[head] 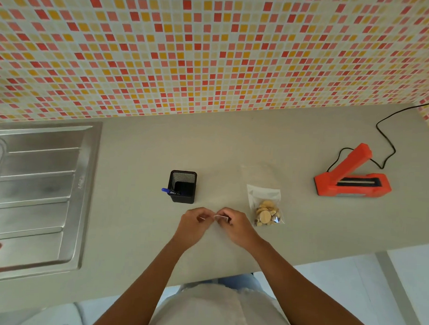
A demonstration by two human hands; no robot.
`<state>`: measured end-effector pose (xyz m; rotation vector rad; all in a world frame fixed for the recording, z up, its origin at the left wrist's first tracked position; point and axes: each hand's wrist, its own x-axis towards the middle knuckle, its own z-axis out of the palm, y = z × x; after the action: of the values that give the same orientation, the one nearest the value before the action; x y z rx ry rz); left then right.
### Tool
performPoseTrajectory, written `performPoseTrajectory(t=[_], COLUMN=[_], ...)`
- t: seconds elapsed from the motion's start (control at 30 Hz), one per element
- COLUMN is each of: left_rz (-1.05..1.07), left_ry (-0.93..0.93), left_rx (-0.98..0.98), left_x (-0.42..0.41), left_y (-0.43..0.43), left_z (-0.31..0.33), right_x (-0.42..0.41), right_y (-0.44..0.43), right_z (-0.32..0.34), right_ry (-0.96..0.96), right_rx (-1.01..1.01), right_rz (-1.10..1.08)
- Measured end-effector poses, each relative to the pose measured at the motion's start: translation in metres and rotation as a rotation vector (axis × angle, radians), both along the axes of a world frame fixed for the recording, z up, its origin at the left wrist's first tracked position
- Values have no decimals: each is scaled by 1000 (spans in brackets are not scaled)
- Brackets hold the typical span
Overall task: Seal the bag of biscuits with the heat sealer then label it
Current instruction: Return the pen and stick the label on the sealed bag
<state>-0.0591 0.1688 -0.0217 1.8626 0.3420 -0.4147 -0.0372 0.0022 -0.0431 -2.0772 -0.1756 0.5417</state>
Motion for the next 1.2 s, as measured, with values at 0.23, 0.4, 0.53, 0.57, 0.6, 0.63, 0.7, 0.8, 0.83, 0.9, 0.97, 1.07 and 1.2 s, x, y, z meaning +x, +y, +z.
performPoseTrajectory(t=[0.23, 0.4, 0.53, 0.57, 0.6, 0.63, 0.7, 0.8, 0.83, 0.9, 0.97, 1.07, 1.2], left_rz=[50, 18, -23, -28, -30, -33, -41, -53, -56, -66, -78, -80, -38], left_ry=[51, 17, -26, -34, -41, -47, -60, -74, -78, -86, -91, -116, -165], left_rx=[-430, -530, -561, -567, -578, -595, -629, -659, -660, -652, -635, -594, -558], left_x=[21, 32, 36, 37, 38, 38, 39, 40, 41, 42, 42, 44, 48], left_y=[15, 17, 16, 15, 15, 15, 16, 18, 18, 20, 22, 23, 23], left_z=[76, 122, 149, 154, 158, 161, 165, 168, 168, 169, 170, 173, 179], right_x=[26, 36, 42, 44, 45, 46, 46, 44, 44, 44, 44, 44, 44], right_y=[-3, -3, -2, -2, -2, -2, -1, 1, 2, 3, 5, 7, 12], right_z=[81, 140, 170, 175, 180, 184, 192, 200, 202, 205, 207, 209, 211], right_ry=[42, -28, -94, -109, -120, -128, -143, -165, -175, -194, -203, -229, -353], right_rx=[178, 249, 243, 240, 235, 228, 221, 209, 197, 181, 179, 185, 172], right_rz=[-29, -5, 15, 16, 17, 15, 15, 15, 15, 22, 21, -7, -136])
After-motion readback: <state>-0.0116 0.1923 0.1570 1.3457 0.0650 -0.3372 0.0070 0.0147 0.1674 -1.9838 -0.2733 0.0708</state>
